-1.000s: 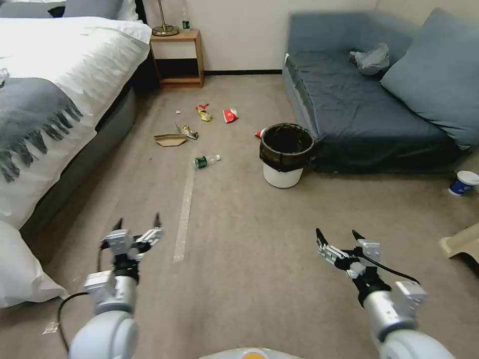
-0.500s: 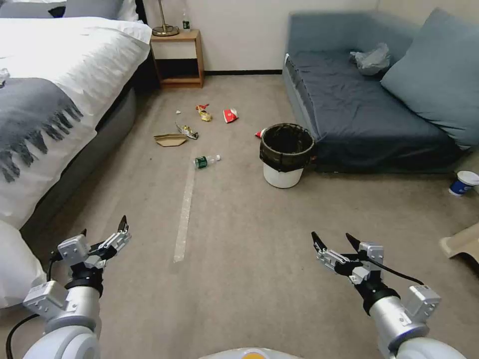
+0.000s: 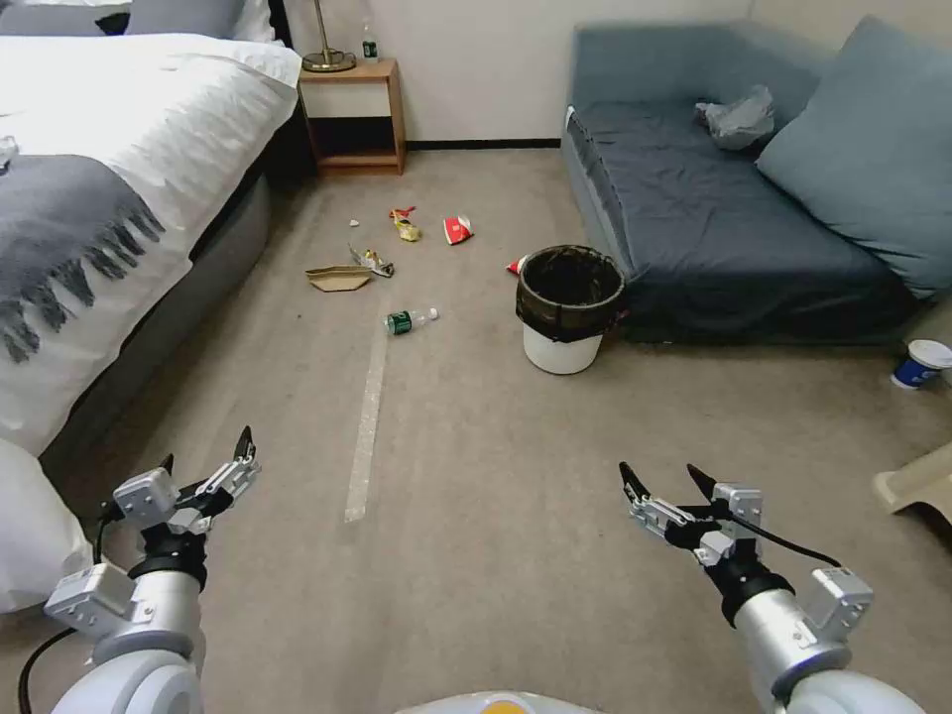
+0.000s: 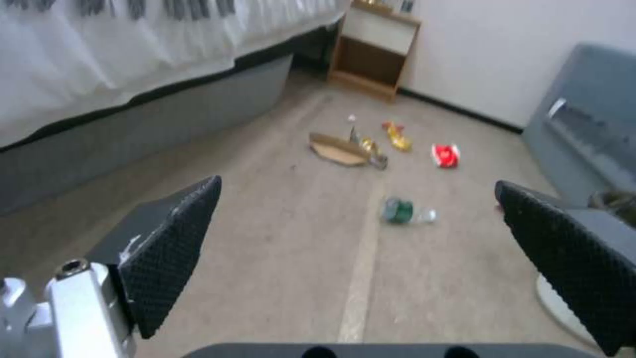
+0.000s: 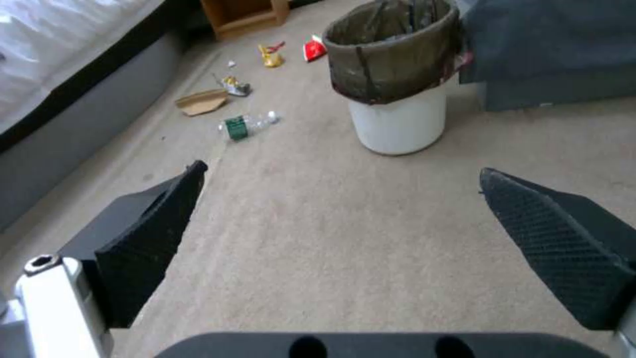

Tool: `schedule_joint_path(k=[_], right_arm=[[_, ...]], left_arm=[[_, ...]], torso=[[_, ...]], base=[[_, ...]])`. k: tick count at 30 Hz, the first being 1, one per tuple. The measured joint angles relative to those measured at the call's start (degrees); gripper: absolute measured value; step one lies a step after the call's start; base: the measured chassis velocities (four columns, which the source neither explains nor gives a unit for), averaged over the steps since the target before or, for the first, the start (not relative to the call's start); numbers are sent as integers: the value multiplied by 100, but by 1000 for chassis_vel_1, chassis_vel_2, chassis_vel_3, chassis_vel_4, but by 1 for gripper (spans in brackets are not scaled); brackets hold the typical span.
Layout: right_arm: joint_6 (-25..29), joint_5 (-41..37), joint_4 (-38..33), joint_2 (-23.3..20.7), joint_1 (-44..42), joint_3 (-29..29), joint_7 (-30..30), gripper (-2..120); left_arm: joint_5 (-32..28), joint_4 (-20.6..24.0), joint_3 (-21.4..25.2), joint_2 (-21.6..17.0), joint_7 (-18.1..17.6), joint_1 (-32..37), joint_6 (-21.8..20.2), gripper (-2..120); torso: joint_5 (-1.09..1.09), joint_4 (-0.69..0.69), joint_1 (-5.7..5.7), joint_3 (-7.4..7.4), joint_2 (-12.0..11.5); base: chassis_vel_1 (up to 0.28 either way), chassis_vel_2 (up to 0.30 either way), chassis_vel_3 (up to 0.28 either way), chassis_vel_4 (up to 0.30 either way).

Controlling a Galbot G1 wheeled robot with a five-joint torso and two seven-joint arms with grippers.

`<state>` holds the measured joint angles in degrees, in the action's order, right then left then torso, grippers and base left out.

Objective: Pick up the trash can from the floor.

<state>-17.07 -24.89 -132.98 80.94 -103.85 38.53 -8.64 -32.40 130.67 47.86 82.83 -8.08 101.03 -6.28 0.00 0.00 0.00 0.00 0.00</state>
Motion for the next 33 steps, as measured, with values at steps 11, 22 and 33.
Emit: schedule_joint_path(k=[11,22,33], right_arm=[[18,10,9,2,-11,0,-35,100],[21,13,66,0,14,12,-56,100],[21,14,111,-1,42,19,-65,100]], left_arm=[[36,-30,0,20,41,15,51,100],[165,-94,0,19,109,8,31,100],[189,-138,-2,12,161,-16,36,100]], torso=[[0,0,0,0,0],[0,0,0,0,0],[0,0,0,0,0]], base=[[0,0,0,0],[0,0,0,0],[-25,-19,-22,-24]])
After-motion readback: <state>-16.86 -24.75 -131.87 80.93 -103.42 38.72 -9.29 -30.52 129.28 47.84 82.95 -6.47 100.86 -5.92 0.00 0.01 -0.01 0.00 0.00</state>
